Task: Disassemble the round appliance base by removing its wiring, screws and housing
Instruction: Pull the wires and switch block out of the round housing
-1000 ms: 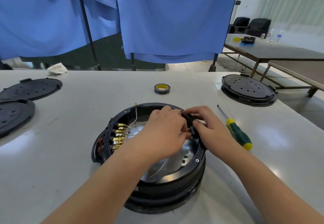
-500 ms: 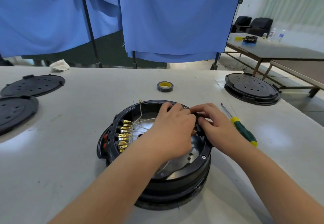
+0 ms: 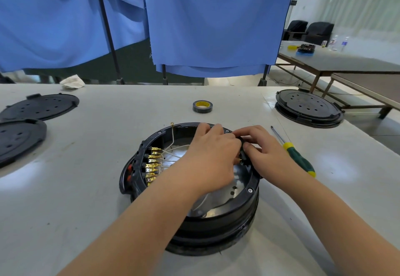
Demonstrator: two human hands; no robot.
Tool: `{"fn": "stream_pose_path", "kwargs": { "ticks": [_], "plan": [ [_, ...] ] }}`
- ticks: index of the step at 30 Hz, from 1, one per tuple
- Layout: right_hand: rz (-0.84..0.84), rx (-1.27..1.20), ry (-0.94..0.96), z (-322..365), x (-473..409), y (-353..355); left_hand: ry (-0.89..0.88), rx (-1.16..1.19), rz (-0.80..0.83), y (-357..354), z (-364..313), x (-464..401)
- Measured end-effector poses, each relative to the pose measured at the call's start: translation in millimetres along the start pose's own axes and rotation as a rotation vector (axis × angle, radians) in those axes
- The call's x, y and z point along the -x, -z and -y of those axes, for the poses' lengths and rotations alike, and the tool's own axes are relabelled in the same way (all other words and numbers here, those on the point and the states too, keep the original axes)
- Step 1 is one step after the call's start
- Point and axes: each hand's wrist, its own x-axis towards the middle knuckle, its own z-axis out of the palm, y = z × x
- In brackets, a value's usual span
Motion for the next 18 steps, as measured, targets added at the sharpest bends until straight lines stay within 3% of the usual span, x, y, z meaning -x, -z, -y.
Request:
{"fn": "stream_pose_path", "kwargs": {
  "ticks": [4,8,11,18],
  "plan": [
    [-0.004,0.006,0.003,0.1,0.5,-0.2,0.009,-0.002,0.014,0.5,-1.6,-0.3],
    [0.000,0.026,-0.011,0.3,0.9,0.4,0.098,0.048,0.206,2.3,7.0,0.8],
    [-0.008,0.027,-0.016,1.0,-0.3,-0.1,0.128,0.231,0.184,3.8,6.6,0.6],
    [-0.001,0.012,-0.023,1.9,0.9,0.4,0.188,0.373,0.253,5.2,8.5,-1.8]
  ]
}}
